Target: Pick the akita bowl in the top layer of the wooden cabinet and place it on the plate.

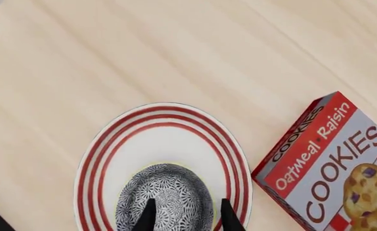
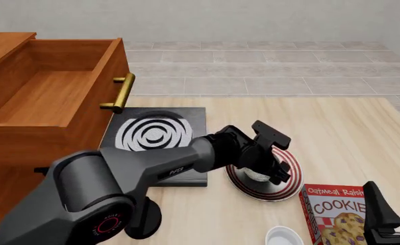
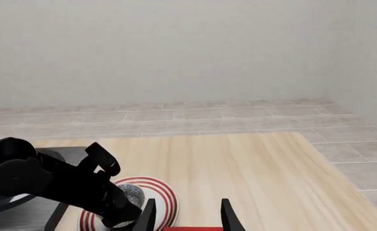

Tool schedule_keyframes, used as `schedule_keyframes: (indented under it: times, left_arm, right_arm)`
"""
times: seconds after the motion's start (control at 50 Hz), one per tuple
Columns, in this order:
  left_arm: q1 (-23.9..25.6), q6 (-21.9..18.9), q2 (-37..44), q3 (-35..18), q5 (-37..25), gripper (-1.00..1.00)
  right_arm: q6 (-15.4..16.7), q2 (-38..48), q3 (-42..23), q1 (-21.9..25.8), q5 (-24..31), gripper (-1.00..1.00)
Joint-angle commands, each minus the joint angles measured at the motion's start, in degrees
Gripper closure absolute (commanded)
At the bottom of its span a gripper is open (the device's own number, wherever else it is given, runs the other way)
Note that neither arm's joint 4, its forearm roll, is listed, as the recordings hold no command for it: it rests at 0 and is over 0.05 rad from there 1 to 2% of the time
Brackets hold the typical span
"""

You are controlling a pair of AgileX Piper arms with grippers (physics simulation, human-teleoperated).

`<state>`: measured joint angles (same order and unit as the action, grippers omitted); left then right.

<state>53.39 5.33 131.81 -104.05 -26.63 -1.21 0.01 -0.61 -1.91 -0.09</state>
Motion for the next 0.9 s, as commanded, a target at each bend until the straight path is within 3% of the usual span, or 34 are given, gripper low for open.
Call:
schedule_keyframes:
  times: [0.02, 0.9]
  left_arm:
    - [0.3, 0.2, -0.1, 0.0, -0.2, -1.0]
    - [3.9, 1.9, -9.3, -1.5, -5.2, -1.0]
  right_arm:
    - [0.1, 0.0, 0.0, 0.0, 0.0, -1.0]
    - [0.8, 0.0, -0.1, -0.1, -0.3, -1.0]
